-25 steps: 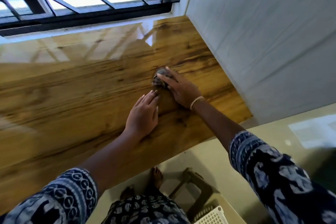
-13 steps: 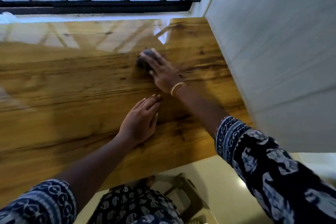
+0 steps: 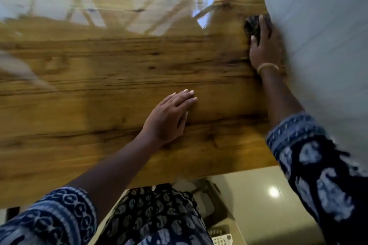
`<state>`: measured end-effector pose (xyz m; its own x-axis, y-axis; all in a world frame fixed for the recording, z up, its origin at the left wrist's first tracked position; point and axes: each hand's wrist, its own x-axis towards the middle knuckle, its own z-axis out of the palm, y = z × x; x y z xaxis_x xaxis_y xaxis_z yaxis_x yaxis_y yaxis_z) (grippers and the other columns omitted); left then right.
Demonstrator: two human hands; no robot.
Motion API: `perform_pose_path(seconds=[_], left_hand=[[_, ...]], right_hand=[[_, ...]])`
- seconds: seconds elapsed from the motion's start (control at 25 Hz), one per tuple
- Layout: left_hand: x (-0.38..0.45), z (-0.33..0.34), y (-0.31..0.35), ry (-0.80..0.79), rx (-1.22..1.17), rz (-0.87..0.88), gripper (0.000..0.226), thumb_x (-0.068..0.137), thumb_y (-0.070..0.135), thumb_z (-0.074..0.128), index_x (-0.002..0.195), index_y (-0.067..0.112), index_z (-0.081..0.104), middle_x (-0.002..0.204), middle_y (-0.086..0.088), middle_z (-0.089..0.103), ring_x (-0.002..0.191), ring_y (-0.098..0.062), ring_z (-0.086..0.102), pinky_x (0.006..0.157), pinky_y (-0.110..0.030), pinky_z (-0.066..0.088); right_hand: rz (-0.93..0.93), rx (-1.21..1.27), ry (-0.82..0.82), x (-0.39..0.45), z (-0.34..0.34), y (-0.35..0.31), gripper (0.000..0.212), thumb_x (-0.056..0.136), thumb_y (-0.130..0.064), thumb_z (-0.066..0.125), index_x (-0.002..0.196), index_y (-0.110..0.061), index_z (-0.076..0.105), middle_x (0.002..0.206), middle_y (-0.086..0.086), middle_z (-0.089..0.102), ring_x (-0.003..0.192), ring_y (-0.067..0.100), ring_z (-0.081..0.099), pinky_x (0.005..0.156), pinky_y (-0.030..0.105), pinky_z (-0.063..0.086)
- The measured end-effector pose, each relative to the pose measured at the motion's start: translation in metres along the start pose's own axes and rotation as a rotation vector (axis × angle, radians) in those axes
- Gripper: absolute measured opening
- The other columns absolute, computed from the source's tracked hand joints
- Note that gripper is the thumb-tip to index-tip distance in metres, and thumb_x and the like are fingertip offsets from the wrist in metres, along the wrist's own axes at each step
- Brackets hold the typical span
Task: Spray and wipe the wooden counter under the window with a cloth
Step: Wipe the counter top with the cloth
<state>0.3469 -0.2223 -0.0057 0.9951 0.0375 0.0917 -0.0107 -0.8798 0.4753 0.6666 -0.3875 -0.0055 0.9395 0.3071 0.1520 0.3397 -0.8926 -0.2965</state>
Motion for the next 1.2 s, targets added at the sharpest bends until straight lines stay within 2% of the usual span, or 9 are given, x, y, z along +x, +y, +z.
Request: perform_pose_path(seconds=[0.12, 0.28, 0.36, 0.48, 0.56, 0.76, 0.96, 1.08, 1.2], left_hand=[[-0.001, 0.0, 0.0, 0.004, 0.004, -0.007, 0.045, 0.097, 0.018, 0.043, 0.141, 0.019, 0.046, 0.151, -0.001, 0.04, 0.143, -0.012, 0.029, 0.118, -0.034, 0.026], [-0.001, 0.001, 0.003, 0.015, 0.016, -0.001, 0.044, 0.096, 0.016, 0.044, 0.14, 0.018, 0.047, 0.15, -0.002, 0.042, 0.142, -0.014, 0.032, 0.117, -0.034, 0.027], [-0.002, 0.0, 0.003, 0.037, 0.019, 0.002, 0.044, 0.096, 0.016, 0.045, 0.139, 0.017, 0.048, 0.149, -0.003, 0.042, 0.142, -0.015, 0.033, 0.118, -0.033, 0.025], [-0.018, -0.001, 0.004, 0.049, -0.005, -0.024, 0.043, 0.096, 0.016, 0.045, 0.139, 0.017, 0.049, 0.151, -0.003, 0.041, 0.143, -0.015, 0.031, 0.119, -0.032, 0.021], [-0.044, -0.005, -0.005, 0.041, -0.043, -0.031, 0.043, 0.095, 0.016, 0.046, 0.138, 0.017, 0.05, 0.15, -0.004, 0.041, 0.143, -0.016, 0.03, 0.119, -0.033, 0.021], [-0.158, -0.042, -0.058, 0.039, -0.038, -0.044, 0.046, 0.096, 0.025, 0.042, 0.141, 0.019, 0.047, 0.152, 0.0, 0.038, 0.143, -0.014, 0.029, 0.119, -0.031, 0.017], [-0.288, -0.074, -0.106, 0.123, 0.08, -0.159, 0.052, 0.094, 0.033, 0.033, 0.142, 0.019, 0.046, 0.151, -0.001, 0.039, 0.142, -0.015, 0.032, 0.117, -0.03, 0.019], [-0.339, -0.09, -0.131, 0.137, 0.119, -0.235, 0.051, 0.094, 0.03, 0.035, 0.144, 0.021, 0.042, 0.153, 0.0, 0.036, 0.143, -0.016, 0.03, 0.116, -0.036, 0.025], [-0.374, -0.097, -0.143, 0.119, 0.157, -0.284, 0.056, 0.092, 0.022, 0.046, 0.147, 0.022, 0.036, 0.156, -0.001, 0.03, 0.145, -0.018, 0.026, 0.115, -0.039, 0.024]], right_hand=[[-0.063, 0.037, 0.054, -0.089, -0.021, 0.04, 0.056, 0.099, -0.036, 0.036, 0.153, -0.034, 0.019, 0.157, 0.011, 0.026, 0.141, 0.032, 0.029, 0.108, 0.051, 0.036], [0.063, 0.03, 0.127, -0.195, -0.048, 0.061, 0.056, 0.099, -0.031, 0.043, 0.151, -0.035, 0.023, 0.154, 0.013, 0.03, 0.139, 0.035, 0.033, 0.102, 0.052, 0.04], [0.246, -0.004, 0.208, -0.214, -0.041, 0.045, 0.056, 0.099, -0.03, 0.043, 0.151, -0.035, 0.022, 0.154, 0.016, 0.03, 0.138, 0.036, 0.033, 0.105, 0.052, 0.037], [0.727, 0.042, 0.313, -0.214, -0.02, -0.01, 0.059, 0.1, -0.03, 0.036, 0.153, -0.038, 0.011, 0.16, 0.017, 0.011, 0.143, 0.039, 0.023, 0.11, 0.054, 0.03], [0.841, 0.08, 0.279, -0.216, -0.009, -0.061, 0.062, 0.099, -0.031, 0.034, 0.152, -0.038, 0.004, 0.161, 0.016, 0.004, 0.143, 0.039, 0.022, 0.11, 0.054, 0.03], [-0.056, 0.092, 0.019, -0.242, 0.026, -0.215, 0.065, 0.089, -0.027, 0.045, 0.152, -0.028, 0.028, 0.156, 0.018, 0.025, 0.134, 0.04, 0.037, 0.107, 0.049, 0.036], [-0.744, 0.054, -0.27, -0.329, 0.044, -0.333, 0.065, 0.093, -0.024, 0.048, 0.151, -0.038, 0.023, 0.16, 0.008, 0.02, 0.136, 0.031, 0.038, 0.109, 0.042, 0.035], [-0.745, 0.078, -0.222, -0.332, 0.038, -0.301, 0.063, 0.092, -0.018, 0.046, 0.149, -0.037, 0.027, 0.159, 0.003, 0.023, 0.131, 0.034, 0.042, 0.102, 0.045, 0.041], [-0.333, 0.061, -0.038, -0.318, 0.021, -0.21, 0.065, 0.089, -0.024, 0.039, 0.15, -0.037, 0.023, 0.158, 0.007, 0.024, 0.134, 0.04, 0.039, 0.102, 0.054, 0.04]])
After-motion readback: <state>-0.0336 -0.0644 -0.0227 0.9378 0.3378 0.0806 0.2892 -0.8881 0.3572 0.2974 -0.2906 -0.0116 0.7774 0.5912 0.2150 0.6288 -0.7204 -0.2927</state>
